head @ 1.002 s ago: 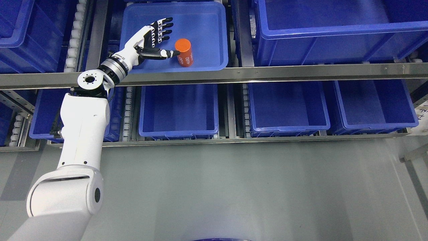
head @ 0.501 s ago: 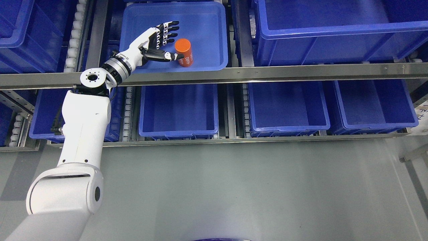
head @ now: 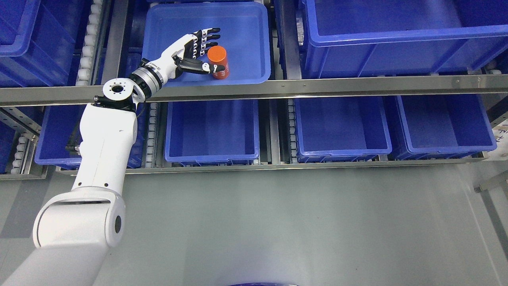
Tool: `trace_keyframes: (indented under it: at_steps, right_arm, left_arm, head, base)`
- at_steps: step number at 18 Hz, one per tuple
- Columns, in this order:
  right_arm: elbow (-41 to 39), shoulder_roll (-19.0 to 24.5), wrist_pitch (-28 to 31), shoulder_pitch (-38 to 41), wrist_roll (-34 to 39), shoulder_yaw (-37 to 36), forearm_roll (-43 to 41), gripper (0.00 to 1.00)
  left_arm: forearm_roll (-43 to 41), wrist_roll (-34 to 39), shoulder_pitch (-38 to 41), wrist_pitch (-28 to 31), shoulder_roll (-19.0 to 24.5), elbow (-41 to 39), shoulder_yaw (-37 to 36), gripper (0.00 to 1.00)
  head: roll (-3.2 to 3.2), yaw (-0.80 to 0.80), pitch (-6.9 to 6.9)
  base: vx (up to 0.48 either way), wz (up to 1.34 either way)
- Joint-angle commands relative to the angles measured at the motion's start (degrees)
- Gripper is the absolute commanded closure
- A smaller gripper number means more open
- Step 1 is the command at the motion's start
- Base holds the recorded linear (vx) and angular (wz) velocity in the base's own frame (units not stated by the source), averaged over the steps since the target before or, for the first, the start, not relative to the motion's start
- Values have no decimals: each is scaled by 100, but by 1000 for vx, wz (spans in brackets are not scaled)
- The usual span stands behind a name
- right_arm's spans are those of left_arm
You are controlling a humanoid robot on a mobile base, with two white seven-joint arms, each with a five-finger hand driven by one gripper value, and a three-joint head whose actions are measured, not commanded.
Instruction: Grab orange capacitor from left shelf to right desk
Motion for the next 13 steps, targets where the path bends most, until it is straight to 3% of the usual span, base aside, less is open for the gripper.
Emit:
trace_keyframes:
  at_steps: [1, 3, 8, 13]
  right_arm:
    - [-100, -100, -1, 114, -3, -70, 26, 0]
    - [-100, -100, 8, 114, -3, -70, 26, 0]
    - [-100, -100, 8, 114, -3, -70, 26, 0]
    - [-100, -100, -1, 114, -3, -70, 26, 0]
  left_arm:
    - [0, -191, 4, 2, 14, 258, -211, 6]
    - [8, -227, 13, 2, 23, 267, -211, 11]
    - [17, -174, 4, -42, 49, 276, -115, 36]
    - [26, -174, 39, -427, 49, 354, 464, 86]
  head:
    - [0, 0, 0]
    - [0, 0, 0]
    - [0, 0, 0]
    - [0, 0, 0]
  base:
    - [0, 0]
    - [0, 0]
    - [0, 0]
    - [0, 0]
